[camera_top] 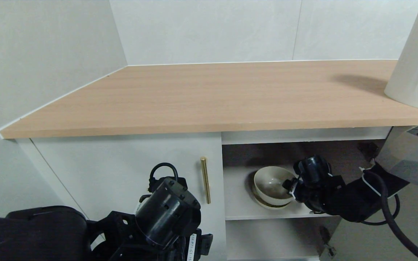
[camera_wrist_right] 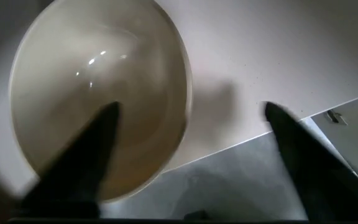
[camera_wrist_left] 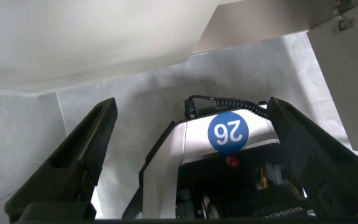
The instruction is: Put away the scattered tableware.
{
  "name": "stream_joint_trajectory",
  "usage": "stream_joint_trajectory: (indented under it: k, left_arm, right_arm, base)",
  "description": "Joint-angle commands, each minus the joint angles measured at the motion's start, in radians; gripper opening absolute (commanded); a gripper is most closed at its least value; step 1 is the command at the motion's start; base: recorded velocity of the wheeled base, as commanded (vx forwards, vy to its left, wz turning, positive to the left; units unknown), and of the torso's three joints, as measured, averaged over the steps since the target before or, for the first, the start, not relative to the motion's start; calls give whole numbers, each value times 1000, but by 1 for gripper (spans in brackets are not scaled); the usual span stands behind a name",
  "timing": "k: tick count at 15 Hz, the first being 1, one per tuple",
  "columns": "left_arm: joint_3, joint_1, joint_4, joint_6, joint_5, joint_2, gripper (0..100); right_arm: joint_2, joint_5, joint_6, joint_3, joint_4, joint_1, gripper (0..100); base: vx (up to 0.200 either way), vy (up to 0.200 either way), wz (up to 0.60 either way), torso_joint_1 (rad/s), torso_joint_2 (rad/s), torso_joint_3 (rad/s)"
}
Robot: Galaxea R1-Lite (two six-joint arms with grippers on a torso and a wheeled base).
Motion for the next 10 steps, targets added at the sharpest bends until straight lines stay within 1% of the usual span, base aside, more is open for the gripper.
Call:
stream_joint_trajectory:
  k: [1,2,4,5,6,7,8,9,10]
  left_arm:
    - [0,1,0,0,1,-1,100]
    - [0,1,0,0,1,-3,100]
    - [-3,13,0,0,1,-27,100]
    - [-2,39,0,1,1,-63,100]
    - [-2,62,6,5,1,-87,100]
    - [0,101,23,18,5,-127,100]
    - [8,144,52,40,14,-194,100]
    - [23,170,83,52,13,-260,100]
    - [43,176,113,66,11,-323,100]
  right_arm:
    - [-7,0,0,4,3,3,100]
    - [-17,2,-2,13,6,6,100]
    - [-76,26,-14,75,15,44,100]
    - [-155,74,-77,135,23,75,100]
    - [-211,114,-111,174,24,92,100]
    - [-277,150,-143,211,40,104,100]
    - [-359,172,-177,231,98,113,100]
    - [-435,173,-201,233,192,142,100]
    - [-521,177,-223,228,305,170,100]
  base:
    - [0,0,0,0,0,0]
    - [0,0,0,0,0,0]
    - [0,0,0,0,0,0]
    - [0,0,0,0,0,0]
    - [0,0,0,0,0,0]
    - [0,0,0,0,0,0]
    - [0,0,0,0,0,0]
    - [0,0,0,0,0,0]
    - [0,0,0,0,0,0]
